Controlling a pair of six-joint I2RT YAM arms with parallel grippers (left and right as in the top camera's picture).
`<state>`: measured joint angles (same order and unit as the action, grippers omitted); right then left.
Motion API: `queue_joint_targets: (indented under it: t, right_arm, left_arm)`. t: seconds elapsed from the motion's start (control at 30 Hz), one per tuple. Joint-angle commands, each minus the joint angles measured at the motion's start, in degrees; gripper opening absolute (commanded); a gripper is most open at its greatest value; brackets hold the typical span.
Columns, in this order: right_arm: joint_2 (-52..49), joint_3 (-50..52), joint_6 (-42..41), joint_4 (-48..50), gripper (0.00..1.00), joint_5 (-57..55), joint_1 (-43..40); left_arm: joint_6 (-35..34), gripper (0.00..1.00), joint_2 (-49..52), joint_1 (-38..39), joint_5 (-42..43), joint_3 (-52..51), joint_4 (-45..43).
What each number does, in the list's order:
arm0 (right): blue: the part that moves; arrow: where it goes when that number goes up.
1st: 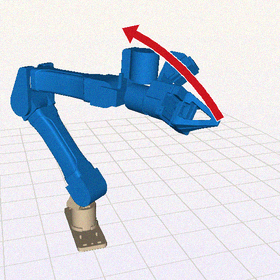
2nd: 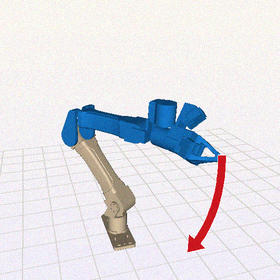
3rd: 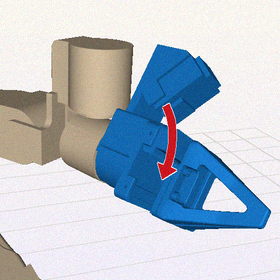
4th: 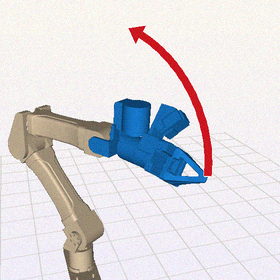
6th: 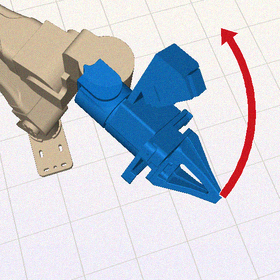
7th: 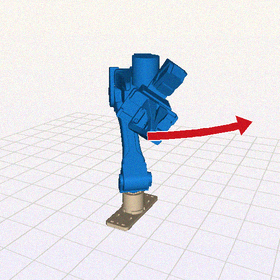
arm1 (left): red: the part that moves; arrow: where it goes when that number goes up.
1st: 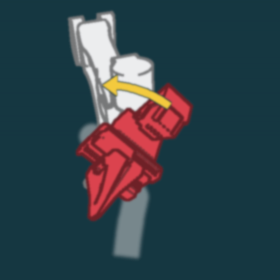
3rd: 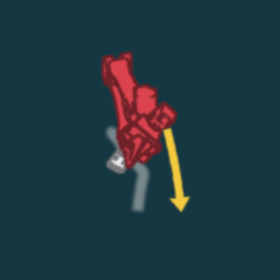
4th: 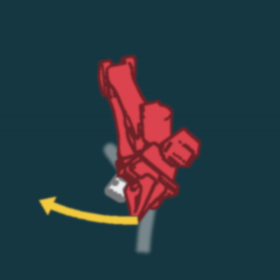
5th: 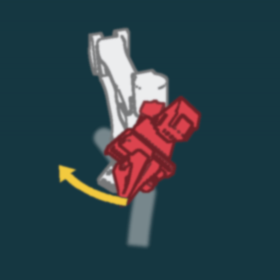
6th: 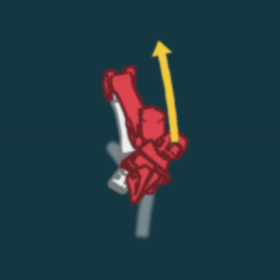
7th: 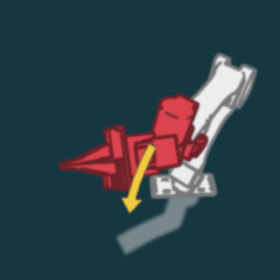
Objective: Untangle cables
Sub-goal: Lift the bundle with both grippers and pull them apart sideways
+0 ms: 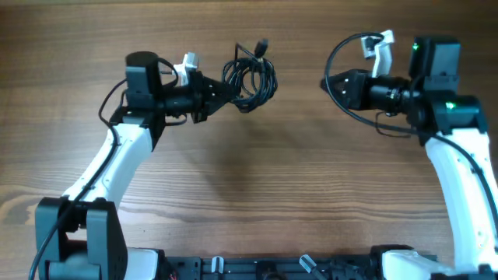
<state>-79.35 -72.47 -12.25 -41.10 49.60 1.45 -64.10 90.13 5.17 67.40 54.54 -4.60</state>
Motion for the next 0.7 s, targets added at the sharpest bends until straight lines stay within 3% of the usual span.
queue_joint_targets:
  t: [0.0, 0.07, 0.17, 0.2, 0.4, 0.6, 0.67]
  right_arm:
    - [-5.14, 0.70, 1.07, 3.41, 0.24, 16.52, 0.09]
    - [-8.02, 0.70, -1.16, 7.82, 0.27, 26.14, 0.09]
    - [-11.26, 0.70, -8.61, 13.57, 0.52, 31.80, 0.20]
    - [-11.37, 0.70, -10.03, 15.50, 0.55, 32.41, 0.52]
    - [-11.37, 0.70, -28.72, 35.69, 0.54, 33.53, 6.40]
    - [-11.39, 0.70, -35.10, 39.17, 0.50, 24.37, 11.19]
    - [-11.41, 0.70, -35.76, 39.23, 0.35, 22.36, 11.78]
  left_arm:
    - [-19.30, 0.04, -1.53, -0.15, 12.46, 0.85, -9.31]
    - [-26.47, 0.04, -1.53, -0.15, 13.81, 0.85, -17.03]
    - [-38.29, 0.04, -1.53, -0.15, 13.73, 0.85, -34.88]
    - [-38.86, 0.04, -1.53, -0.15, 13.60, 0.85, -37.05]
    - [-38.18, 0.04, -1.53, -0.15, 13.33, 0.85, -37.22]
    - [-38.16, 0.04, -1.53, -0.15, 13.35, 0.85, -37.24]
    - [-38.16, 0.04, -1.53, -0.15, 13.38, 0.85, -37.24]
